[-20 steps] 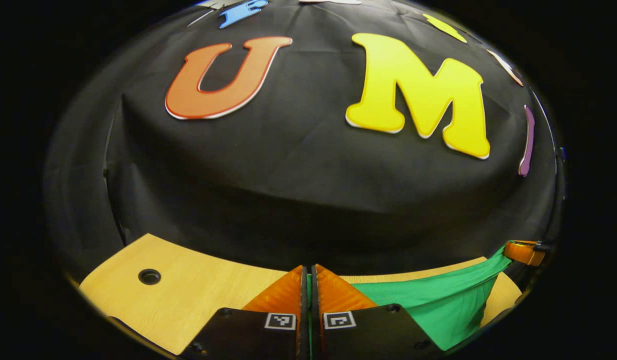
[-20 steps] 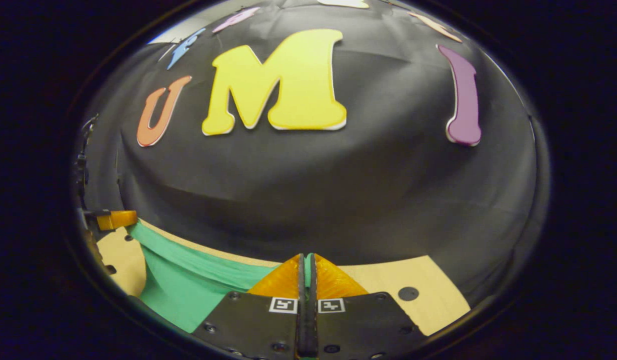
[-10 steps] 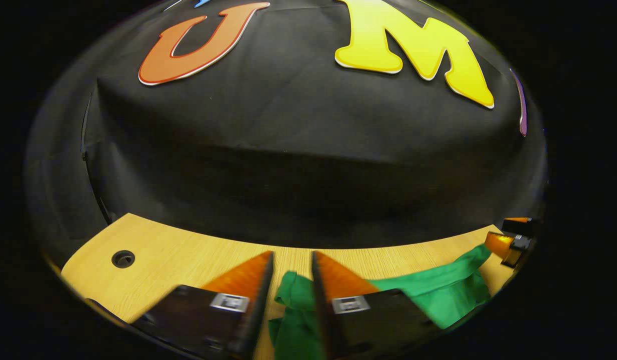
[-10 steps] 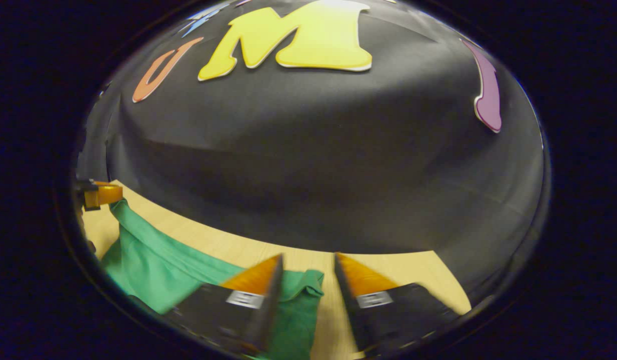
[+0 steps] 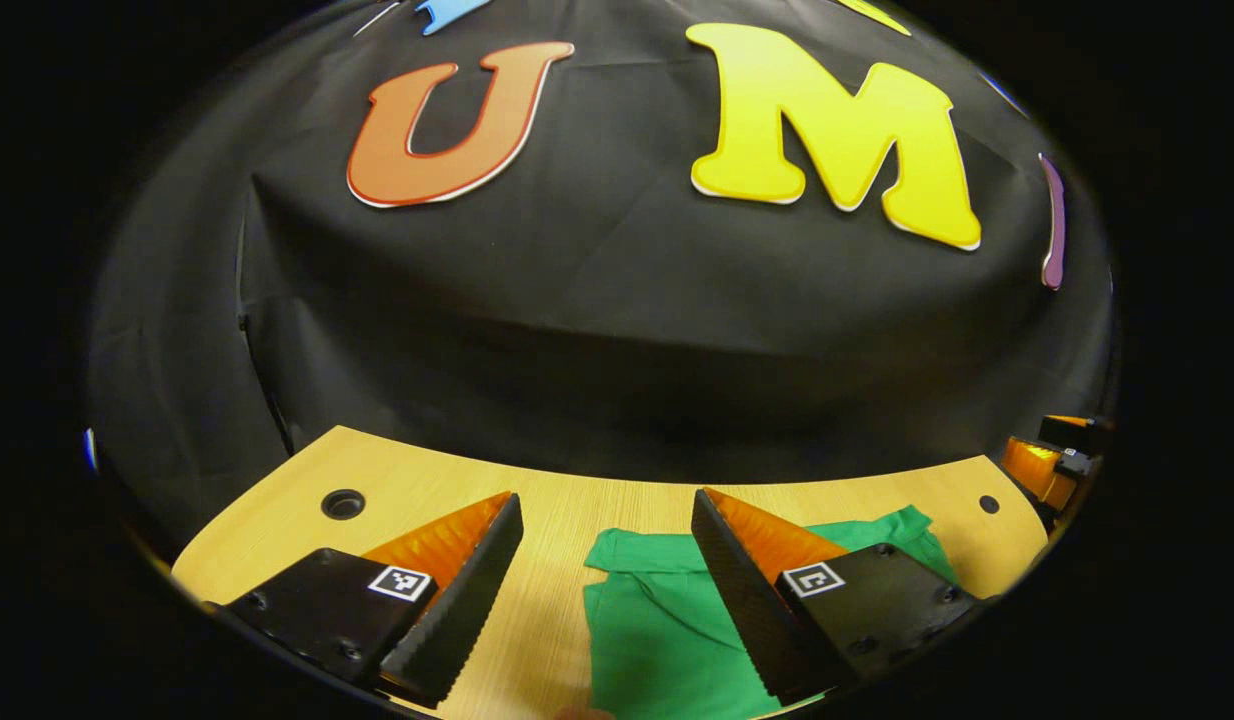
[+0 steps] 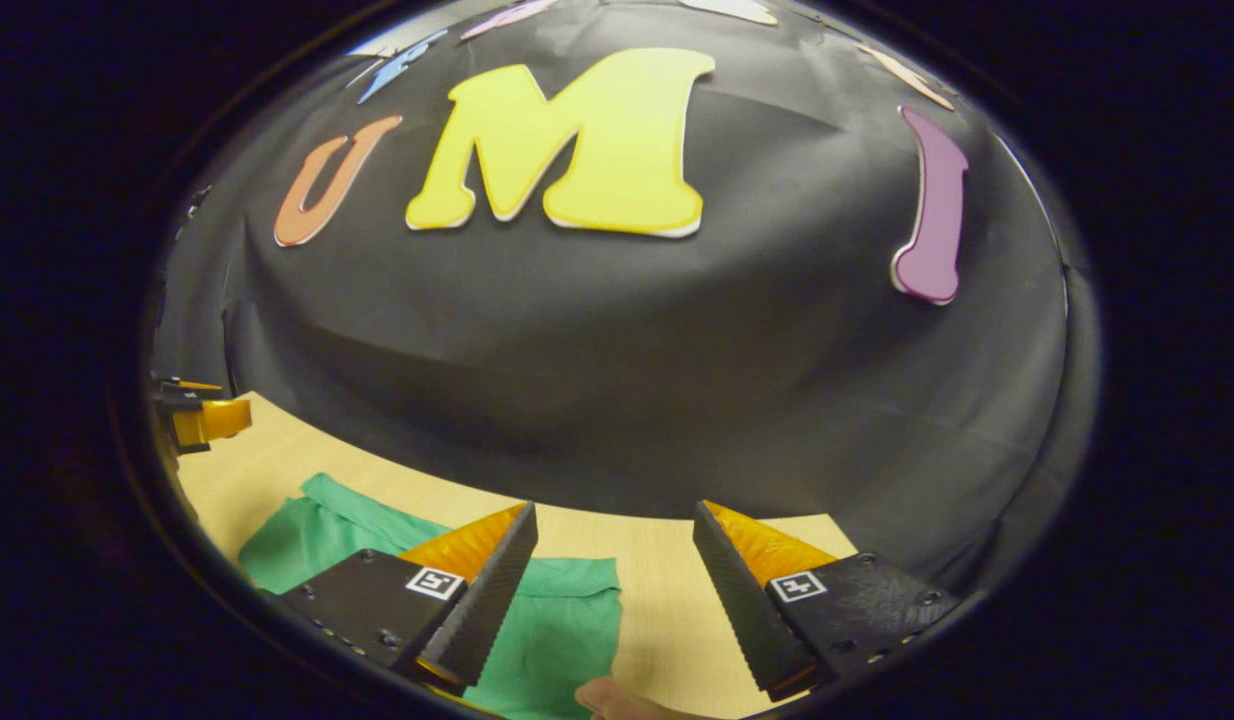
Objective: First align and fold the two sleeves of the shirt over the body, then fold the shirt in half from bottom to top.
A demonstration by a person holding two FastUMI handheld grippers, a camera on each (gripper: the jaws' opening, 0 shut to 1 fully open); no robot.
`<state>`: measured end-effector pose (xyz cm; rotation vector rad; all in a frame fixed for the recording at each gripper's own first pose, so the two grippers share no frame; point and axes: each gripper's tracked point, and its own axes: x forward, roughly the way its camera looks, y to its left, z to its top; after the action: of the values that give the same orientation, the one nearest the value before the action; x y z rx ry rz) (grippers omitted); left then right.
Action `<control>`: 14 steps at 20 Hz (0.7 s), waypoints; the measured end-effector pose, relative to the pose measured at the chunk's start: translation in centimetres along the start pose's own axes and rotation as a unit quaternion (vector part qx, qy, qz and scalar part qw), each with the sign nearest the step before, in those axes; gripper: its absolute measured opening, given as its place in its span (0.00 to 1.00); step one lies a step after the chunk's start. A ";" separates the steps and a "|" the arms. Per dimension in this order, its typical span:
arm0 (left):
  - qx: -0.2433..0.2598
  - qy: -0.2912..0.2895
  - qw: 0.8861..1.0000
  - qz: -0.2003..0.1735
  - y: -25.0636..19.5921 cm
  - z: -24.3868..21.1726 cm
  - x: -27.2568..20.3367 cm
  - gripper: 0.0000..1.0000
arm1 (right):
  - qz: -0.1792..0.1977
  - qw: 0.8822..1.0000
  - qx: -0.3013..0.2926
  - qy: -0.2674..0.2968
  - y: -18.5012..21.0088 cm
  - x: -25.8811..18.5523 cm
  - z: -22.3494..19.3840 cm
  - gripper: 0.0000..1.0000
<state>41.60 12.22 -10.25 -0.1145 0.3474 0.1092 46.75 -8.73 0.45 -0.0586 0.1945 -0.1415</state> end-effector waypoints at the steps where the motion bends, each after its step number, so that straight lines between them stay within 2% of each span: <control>1: 0.003 -0.002 1.000 0.001 -0.1 0.2 -1.8 1.00 | 0.007 1.000 0.003 -0.008 0.2 -1.8 0.8 0.96; 4: 0.014 -0.015 1.000 0.004 -0.4 1.1 -7.3 1.00 | 0.029 0.999 0.028 -0.025 0.5 -7.0 2.3 0.95; 9: 0.042 -0.055 0.998 0.008 -1.4 2.2 -17.0 1.00 | 0.047 0.996 0.016 -0.070 0.0 -15.2 3.7 0.96; 14: 0.064 -0.102 0.993 -0.007 -5.1 1.8 -26.2 1.00 | 0.062 0.992 0.017 -0.110 -0.7 -25.3 3.2 0.96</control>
<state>18.38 5.12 0.92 0.0210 0.1496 0.0832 22.76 -5.56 8.43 -0.0285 -0.0244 -0.0132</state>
